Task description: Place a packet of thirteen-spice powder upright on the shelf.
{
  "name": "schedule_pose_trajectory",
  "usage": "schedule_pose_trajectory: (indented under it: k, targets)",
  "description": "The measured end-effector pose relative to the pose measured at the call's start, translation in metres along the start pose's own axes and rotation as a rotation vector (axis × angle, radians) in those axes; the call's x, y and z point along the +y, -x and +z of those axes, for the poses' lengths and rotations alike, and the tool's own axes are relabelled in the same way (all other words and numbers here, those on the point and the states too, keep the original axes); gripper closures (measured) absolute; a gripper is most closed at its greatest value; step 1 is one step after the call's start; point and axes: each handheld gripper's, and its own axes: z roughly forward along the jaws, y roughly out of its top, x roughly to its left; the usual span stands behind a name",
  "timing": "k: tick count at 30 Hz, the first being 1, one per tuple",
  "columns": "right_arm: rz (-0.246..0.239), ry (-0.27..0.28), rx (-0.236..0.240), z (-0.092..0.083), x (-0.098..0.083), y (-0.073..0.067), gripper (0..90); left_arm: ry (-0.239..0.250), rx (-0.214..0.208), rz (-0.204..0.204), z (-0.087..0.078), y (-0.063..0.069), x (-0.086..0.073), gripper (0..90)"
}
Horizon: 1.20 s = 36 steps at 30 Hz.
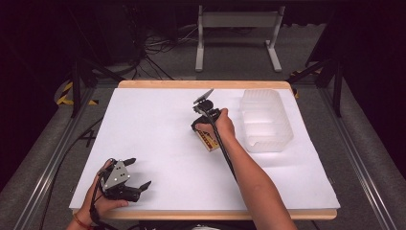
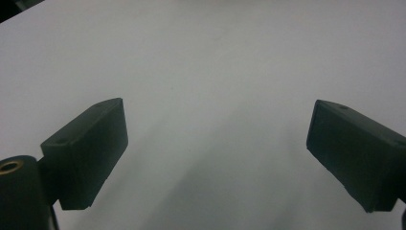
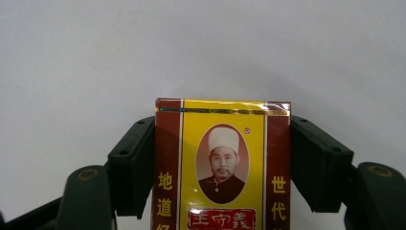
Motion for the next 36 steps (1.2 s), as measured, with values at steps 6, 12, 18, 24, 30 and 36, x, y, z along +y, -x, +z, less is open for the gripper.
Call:
schedule_pose_trajectory:
  k: [6, 12, 18, 24, 30, 36]
  targets:
    - [-0.014, 0.029, 0.002, -0.010, -0.003, -0.004, 32.8, -0.004, -0.004, -0.009, 0.001, 0.000, -0.001, 7.5]
    - [-0.022, 0.095, 0.014, -0.028, -0.010, -0.007, 32.8, 0.006, 0.004, -0.009, 0.000, -0.001, 0.000, 7.5]
    - [-0.025, 0.159, 0.030, -0.047, -0.018, -0.005, 32.9, 0.015, 0.013, -0.004, -0.001, 0.000, 0.002, 7.5]
    - [-0.035, 0.241, 0.018, -0.071, -0.024, -0.003, 32.8, 0.048, 0.028, -0.015, -0.005, -0.001, 0.004, 7.4]
    - [-0.052, 0.339, 0.010, -0.095, -0.033, 0.000, 32.9, 0.058, 0.026, -0.017, -0.005, -0.001, 0.004, 7.4]
    - [-0.061, 0.400, -0.027, -0.114, -0.040, 0.004, 32.9, 0.049, 0.027, -0.015, -0.004, 0.000, 0.005, 7.4]
